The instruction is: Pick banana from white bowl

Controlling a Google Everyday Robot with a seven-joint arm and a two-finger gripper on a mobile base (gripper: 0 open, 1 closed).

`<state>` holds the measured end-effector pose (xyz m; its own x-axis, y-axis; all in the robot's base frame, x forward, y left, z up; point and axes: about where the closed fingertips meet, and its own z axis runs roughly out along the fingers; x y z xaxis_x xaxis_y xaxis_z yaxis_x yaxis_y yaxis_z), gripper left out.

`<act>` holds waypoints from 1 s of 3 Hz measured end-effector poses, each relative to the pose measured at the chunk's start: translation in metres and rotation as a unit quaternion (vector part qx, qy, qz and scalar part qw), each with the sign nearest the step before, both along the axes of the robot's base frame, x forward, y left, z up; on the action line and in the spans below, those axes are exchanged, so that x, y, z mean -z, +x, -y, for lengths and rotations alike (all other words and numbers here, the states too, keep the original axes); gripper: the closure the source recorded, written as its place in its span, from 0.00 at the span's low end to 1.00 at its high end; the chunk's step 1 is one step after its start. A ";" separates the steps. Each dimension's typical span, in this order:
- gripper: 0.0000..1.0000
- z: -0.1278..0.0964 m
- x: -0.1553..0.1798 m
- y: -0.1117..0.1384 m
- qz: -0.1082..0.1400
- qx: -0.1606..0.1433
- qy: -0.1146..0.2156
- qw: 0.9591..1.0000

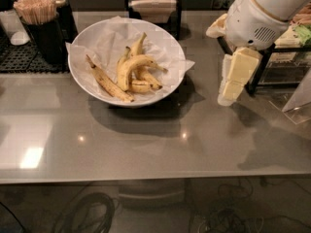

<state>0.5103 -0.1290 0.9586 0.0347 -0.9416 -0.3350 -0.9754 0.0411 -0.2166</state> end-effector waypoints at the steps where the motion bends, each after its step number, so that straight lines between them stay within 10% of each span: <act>1: 0.00 -0.031 0.002 0.028 0.018 -0.055 0.039 0.998; 2: 0.00 -0.067 0.002 0.055 0.030 -0.124 0.078 0.989; 3: 0.00 -0.068 0.001 0.060 0.035 -0.130 0.082 0.988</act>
Offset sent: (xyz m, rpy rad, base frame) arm 0.0878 0.1086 -0.0006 0.2591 -0.0878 0.4296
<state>0.5706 -0.0608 0.9573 0.2962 -0.8311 -0.4706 -0.9404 -0.1676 -0.2958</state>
